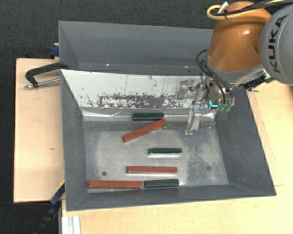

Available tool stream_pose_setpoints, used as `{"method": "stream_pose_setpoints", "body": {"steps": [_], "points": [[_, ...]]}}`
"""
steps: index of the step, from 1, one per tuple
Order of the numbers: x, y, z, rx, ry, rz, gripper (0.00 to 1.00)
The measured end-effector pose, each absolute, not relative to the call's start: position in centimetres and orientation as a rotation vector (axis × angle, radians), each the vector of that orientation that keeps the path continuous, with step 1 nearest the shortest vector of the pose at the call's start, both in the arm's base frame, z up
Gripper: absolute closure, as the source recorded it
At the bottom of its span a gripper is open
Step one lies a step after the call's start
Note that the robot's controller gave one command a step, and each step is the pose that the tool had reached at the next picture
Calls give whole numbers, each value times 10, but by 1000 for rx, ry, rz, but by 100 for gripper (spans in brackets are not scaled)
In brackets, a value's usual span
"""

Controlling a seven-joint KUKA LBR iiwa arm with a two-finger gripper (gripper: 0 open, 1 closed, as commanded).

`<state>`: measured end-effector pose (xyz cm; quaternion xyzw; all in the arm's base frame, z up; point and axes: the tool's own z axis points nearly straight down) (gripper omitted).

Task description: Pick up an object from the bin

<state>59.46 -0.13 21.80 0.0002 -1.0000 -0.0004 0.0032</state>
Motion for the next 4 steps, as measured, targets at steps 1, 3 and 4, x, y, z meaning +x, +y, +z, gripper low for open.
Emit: {"method": "stream_pose_setpoints", "body": {"steps": [1, 3, 4], "points": [[596, -1, 223, 0, -3144, -1, 0], [602, 11, 73, 293, -3135, -1, 100], [601, 11, 72, 291, -3133, -2, 0]]}}
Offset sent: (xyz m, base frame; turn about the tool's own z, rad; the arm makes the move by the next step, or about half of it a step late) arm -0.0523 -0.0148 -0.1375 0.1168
